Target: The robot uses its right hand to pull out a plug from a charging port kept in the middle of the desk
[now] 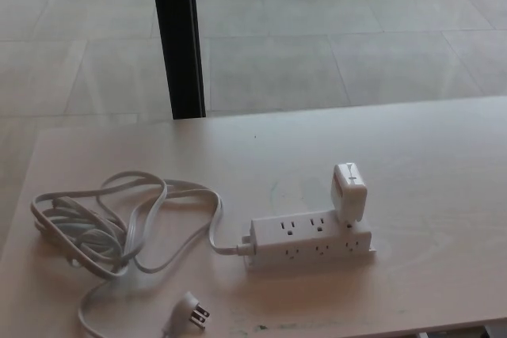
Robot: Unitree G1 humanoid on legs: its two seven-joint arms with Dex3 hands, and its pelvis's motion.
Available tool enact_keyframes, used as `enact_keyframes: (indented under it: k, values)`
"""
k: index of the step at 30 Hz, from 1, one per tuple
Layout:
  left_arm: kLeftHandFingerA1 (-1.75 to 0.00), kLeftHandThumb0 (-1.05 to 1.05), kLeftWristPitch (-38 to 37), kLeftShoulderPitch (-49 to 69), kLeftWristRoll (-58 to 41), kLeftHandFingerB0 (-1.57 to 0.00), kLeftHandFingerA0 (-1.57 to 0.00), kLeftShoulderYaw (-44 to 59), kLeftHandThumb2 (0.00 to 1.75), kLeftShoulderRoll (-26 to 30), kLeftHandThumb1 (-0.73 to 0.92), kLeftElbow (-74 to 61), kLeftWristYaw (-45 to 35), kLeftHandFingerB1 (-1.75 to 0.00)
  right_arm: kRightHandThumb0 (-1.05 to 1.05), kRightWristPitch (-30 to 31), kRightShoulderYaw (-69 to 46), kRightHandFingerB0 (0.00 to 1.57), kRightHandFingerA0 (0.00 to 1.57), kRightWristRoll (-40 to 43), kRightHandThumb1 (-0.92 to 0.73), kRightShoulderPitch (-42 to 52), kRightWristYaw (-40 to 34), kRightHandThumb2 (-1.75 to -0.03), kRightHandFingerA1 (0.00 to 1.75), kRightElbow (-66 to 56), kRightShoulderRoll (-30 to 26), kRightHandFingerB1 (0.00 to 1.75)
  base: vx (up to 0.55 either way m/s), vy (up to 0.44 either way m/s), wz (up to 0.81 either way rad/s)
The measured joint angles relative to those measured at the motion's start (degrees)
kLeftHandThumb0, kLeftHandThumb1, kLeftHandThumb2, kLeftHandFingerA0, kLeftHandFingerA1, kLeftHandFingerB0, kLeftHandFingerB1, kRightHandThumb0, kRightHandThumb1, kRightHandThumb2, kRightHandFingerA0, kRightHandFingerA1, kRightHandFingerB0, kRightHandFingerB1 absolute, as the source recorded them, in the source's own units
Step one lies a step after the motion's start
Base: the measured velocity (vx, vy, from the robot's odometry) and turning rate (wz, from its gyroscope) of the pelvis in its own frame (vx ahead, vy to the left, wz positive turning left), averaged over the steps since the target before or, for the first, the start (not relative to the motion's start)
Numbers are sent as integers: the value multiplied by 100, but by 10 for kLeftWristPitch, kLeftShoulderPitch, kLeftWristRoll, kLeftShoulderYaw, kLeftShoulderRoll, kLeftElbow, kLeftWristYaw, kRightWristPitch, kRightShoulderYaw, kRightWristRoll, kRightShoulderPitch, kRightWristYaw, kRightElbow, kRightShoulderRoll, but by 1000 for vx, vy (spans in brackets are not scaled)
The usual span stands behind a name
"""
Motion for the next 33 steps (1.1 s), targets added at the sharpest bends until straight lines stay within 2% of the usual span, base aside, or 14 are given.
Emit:
enact_keyframes:
  k: [1,3,6,7,9,10,12,13,14,15,16,22,25,33]
  values:
    - [-106,-50,-2,-2,-3,-67,-95,6,56,1,49,5,2,-43,-59,0,-12,63,124,7,-38,0,-1,-54,146,-18,0,73,0,0,0]
    - [-107,-49,-4,-6,-7,-68,-97,14,56,2,49,12,3,-42,-70,1,-33,63,133,21,-33,-4,-1,-75,124,-49,0,69,0,0,0]
    - [-107,-49,-5,-12,-12,-68,-97,23,56,2,49,20,5,-42,-70,12,-52,63,133,39,-33,-18,-3,-75,124,-103,-2,69,0,0,0]
    - [-106,-48,-5,-14,-13,-66,-95,24,56,2,50,23,6,-42,-67,17,-57,67,122,46,-40,-23,-3,-53,72,-123,-3,56,0,0,0]
    - [-107,-48,-8,-15,-17,-69,-96,26,56,3,49,27,8,-43,-69,30,-61,64,118,56,-31,-39,-4,-75,102,-163,-11,57,0,0,0]
    - [-108,-48,-9,-15,-18,-67,-96,26,56,3,50,28,9,-42,-71,36,-63,69,123,60,-42,-47,-4,-55,112,-177,-16,46,0,0,0]
    - [-108,-48,-12,-16,-22,-67,-96,28,56,3,50,28,10,-42,-71,54,-64,69,123,73,-42,-81,0,-55,112,-211,-34,46,0,0,0]
    - [-105,-49,-13,-17,-23,-67,-94,28,56,3,50,28,10,-42,-73,61,-64,57,118,78,-37,-95,1,-79,122,-227,-44,51,0,0,0]
    - [-104,-48,-14,-16,-24,-67,-94,28,56,3,50,28,10,-42,-78,70,-59,49,112,81,-38,-111,3,-82,108,-246,-54,44,0,0,0]
    - [-106,-49,-14,-16,-25,-66,-97,27,56,3,50,29,10,-42,-66,78,-54,55,111,84,-48,-126,4,-55,120,-262,-63,39,0,0,0]
    - [-104,-48,-15,-16,-25,-68,-96,27,56,3,50,29,11,-42,-57,85,-49,46,86,87,-52,-140,6,-57,115,-277,-71,37,0,0,0]
    - [-106,-49,-15,-17,-27,-67,-97,27,56,3,50,29,11,-42,-60,132,0,44,79,98,-50,-224,20,-56,119,-369,-93,37,0,0,0]
    - [-108,-48,-17,-17,-28,-68,-97,27,56,3,50,29,12,-42,-66,155,34,46,80,99,-50,-255,29,-56,99,-408,-95,35,0,0,0]
    - [-109,-48,-19,-18,-30,-68,-97,25,56,3,50,30,13,-42,-65,216,163,46,88,95,-48,-312,64,-56,112,-489,-101,35,0,0,0]
